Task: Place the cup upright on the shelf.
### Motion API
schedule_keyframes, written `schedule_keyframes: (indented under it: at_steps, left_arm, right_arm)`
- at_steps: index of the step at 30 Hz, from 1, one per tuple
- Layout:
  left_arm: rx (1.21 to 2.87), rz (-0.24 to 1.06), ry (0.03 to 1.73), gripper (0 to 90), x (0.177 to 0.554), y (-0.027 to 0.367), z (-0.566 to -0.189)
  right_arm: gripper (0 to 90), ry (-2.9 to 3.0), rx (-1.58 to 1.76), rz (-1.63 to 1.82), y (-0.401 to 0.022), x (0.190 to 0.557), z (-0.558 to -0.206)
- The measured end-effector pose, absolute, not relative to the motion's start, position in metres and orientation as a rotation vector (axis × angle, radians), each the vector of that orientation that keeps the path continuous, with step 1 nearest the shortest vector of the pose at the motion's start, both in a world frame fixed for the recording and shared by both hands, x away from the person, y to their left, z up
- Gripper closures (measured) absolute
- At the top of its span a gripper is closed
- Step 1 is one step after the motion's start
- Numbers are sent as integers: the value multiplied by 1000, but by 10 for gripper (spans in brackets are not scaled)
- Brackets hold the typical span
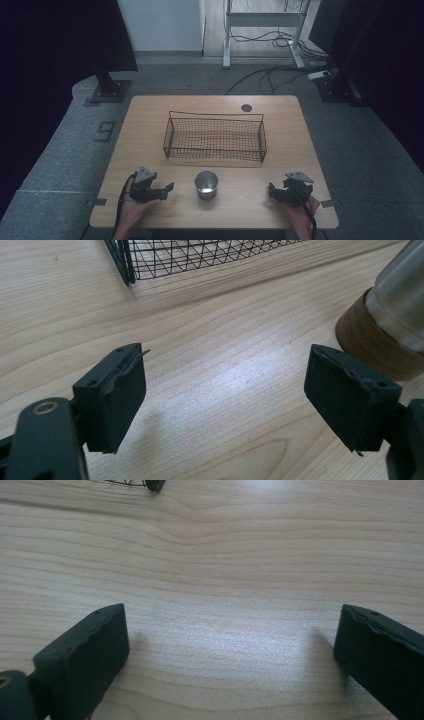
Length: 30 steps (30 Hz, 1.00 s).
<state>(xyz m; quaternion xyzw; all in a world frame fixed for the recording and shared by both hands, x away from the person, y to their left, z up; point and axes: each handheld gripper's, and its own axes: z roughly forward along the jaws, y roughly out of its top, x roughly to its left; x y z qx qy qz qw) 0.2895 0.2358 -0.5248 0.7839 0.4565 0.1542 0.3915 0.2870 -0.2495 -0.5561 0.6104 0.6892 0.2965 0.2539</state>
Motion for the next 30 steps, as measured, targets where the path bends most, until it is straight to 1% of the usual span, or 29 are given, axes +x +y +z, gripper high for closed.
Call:
schedule_keyframes:
  at_steps: [11, 16, 19, 30]
  left_arm:
    - [1954, 387, 1161, 172, 288, 239, -521]
    - [1946, 366, 1129, 172, 286, 237, -518]
    - [1923, 365, 1101, 179, 283, 235, -509]
    - [1917, 359, 1068, 183, 282, 225, -499]
  right_arm:
    - [22, 1883, 1650, 814, -251, 286, -556]
    - [22, 1883, 1649, 813, -251, 286, -556]
    - [23, 1883, 1649, 811, -251, 286, -556]
    - [28, 1880, 1648, 814, -251, 287, -556]
